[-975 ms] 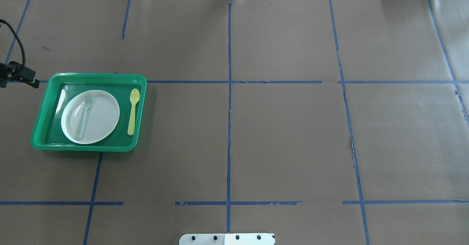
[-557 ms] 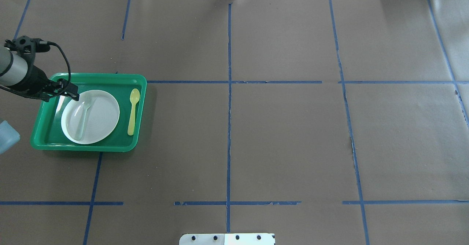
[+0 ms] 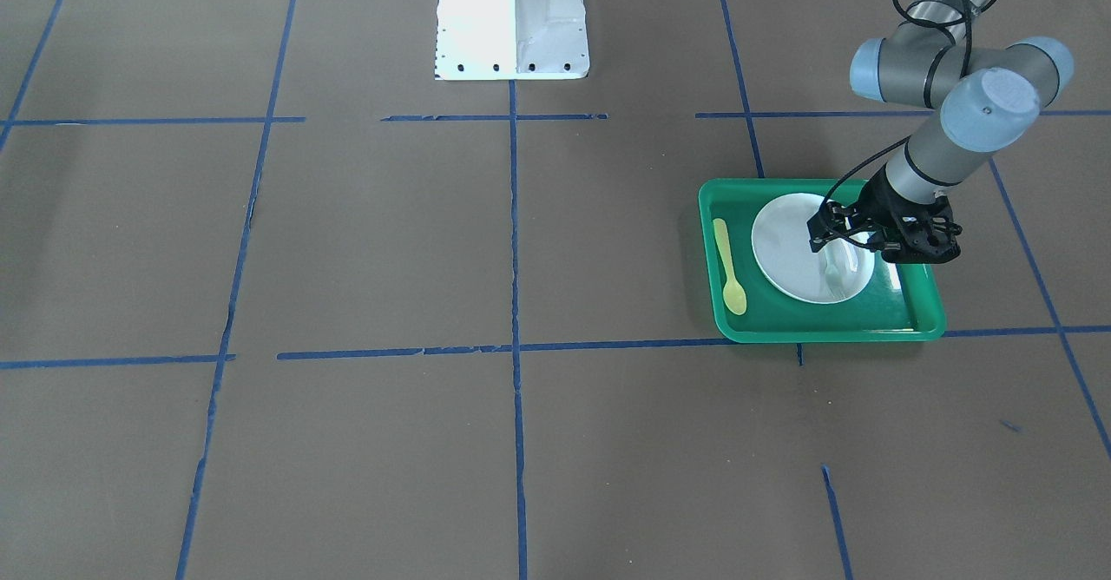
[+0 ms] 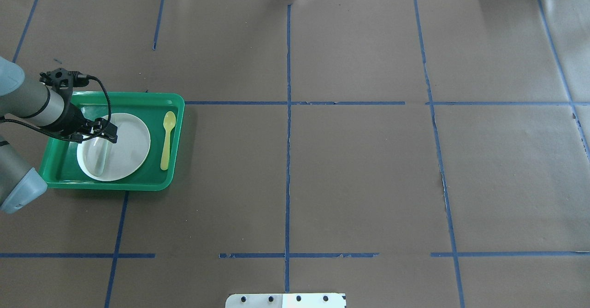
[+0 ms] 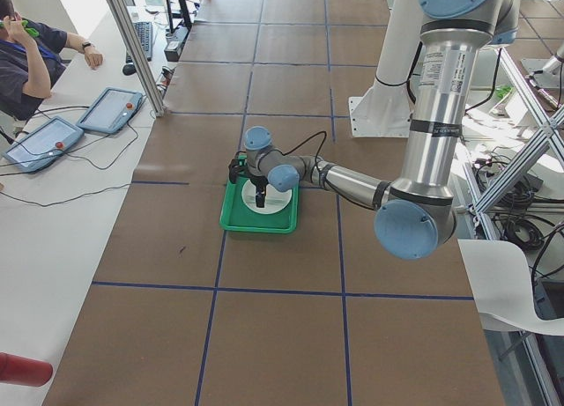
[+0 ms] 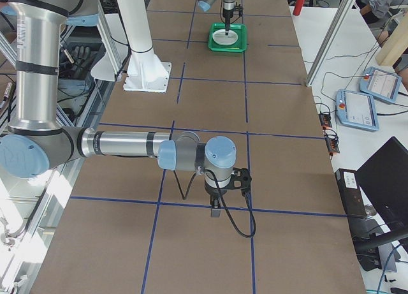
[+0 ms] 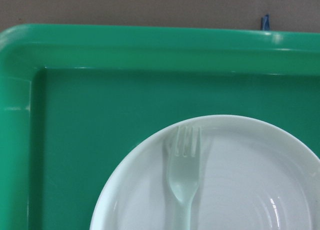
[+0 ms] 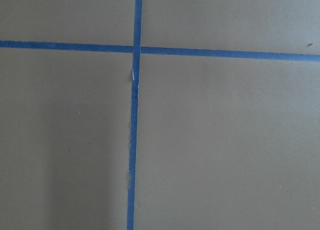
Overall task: Place fork
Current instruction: 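Move the left gripper over the fork lying on the white plate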
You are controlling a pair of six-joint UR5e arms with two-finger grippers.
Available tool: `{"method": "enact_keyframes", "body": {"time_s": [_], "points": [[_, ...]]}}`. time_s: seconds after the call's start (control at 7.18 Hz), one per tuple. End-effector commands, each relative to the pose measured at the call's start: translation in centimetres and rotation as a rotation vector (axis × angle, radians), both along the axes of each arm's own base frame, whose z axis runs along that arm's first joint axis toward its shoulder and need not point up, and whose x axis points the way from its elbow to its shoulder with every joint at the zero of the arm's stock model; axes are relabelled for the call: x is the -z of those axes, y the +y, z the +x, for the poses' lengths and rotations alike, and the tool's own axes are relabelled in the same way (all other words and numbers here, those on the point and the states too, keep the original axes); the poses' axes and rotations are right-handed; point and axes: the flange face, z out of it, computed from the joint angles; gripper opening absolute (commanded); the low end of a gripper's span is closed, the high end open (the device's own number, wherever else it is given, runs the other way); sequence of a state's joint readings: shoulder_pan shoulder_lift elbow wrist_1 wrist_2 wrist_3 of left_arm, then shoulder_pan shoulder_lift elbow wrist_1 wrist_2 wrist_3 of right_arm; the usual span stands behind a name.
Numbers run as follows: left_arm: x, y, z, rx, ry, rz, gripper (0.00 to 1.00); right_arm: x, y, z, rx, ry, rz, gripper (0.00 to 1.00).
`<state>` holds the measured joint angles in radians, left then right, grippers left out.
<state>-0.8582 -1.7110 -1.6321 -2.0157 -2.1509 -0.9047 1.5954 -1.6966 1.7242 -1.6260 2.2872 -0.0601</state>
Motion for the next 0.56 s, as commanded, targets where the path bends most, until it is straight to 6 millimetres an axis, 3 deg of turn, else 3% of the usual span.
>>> {"method": "enact_keyframes", "body": {"time_s": [0.0,0.42], "points": [[-0.33,-0.10,1.32,-0.016,-0.004,-0.004,0.94,0.00,0.00,0.00,0.000,0.000,0.000,1.00],[-0.24,-0.14,1.36,-0.017,-0.003,-0.002,0.85,0.00,0.00,0.00,0.001,0.000,0.001,1.00]]}}
